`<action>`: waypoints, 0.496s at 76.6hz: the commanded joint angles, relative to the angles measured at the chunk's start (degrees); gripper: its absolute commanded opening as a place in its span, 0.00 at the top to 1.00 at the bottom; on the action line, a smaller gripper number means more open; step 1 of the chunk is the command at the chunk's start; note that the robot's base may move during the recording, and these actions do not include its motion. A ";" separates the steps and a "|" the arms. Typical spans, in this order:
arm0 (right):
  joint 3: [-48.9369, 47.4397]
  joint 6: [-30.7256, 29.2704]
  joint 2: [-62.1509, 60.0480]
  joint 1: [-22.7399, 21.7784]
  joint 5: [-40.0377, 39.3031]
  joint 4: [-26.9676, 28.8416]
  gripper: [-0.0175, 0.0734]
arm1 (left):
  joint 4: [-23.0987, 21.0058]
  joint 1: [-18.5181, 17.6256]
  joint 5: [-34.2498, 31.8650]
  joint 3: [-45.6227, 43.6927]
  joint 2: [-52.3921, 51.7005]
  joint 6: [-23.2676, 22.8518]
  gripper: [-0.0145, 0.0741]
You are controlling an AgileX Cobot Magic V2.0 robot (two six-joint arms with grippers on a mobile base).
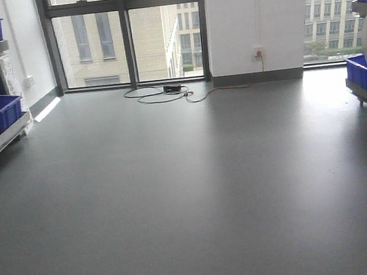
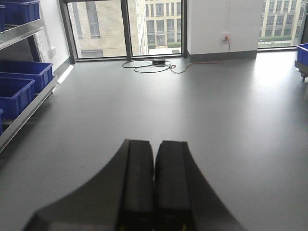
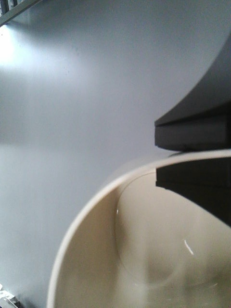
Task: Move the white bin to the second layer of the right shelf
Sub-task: 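Drive the base past the crate racks toward the roller shelf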
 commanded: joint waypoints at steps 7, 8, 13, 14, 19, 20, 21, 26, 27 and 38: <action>-1.84 -0.15 0.12 -0.38 -5.33 -0.18 0.78 | 0.00 -0.19 -4.91 2.11 -0.79 -0.30 0.74; -1.84 -0.15 0.12 -0.38 -5.33 -0.18 0.78 | 0.00 -0.19 -4.91 2.11 -0.79 -0.30 0.74; -1.84 -0.15 0.12 -0.38 -5.39 -0.18 0.78 | 0.00 -0.19 -4.91 2.11 -0.79 -0.30 0.74; -1.84 -0.15 0.12 -0.38 -5.39 -0.18 0.78 | 0.00 -0.19 -4.91 2.11 -0.79 -0.30 0.74; -1.84 -0.15 0.12 -0.38 -5.39 -0.18 0.78 | 0.00 -0.19 -4.91 2.11 -0.79 -0.30 0.74; -1.84 -0.15 0.12 -0.38 -5.34 -0.18 0.78 | 0.00 -0.19 -4.91 2.11 -0.79 -0.30 0.74; -1.84 -0.15 0.12 -0.38 -5.34 -0.18 0.78 | 0.00 -0.19 -4.91 2.11 -0.79 -0.30 0.74; -1.84 -0.15 0.12 -0.38 -5.34 -0.18 0.78 | 0.00 -0.19 -4.91 2.11 -0.79 -0.30 0.74; -1.84 -0.15 0.12 -0.38 -5.34 -0.18 0.78 | 0.00 -0.19 -4.91 2.11 -0.79 -0.30 0.74; -1.84 -0.15 0.12 -0.38 -5.34 -0.18 0.78 | 0.00 -0.19 -4.91 2.11 -0.79 -0.30 0.74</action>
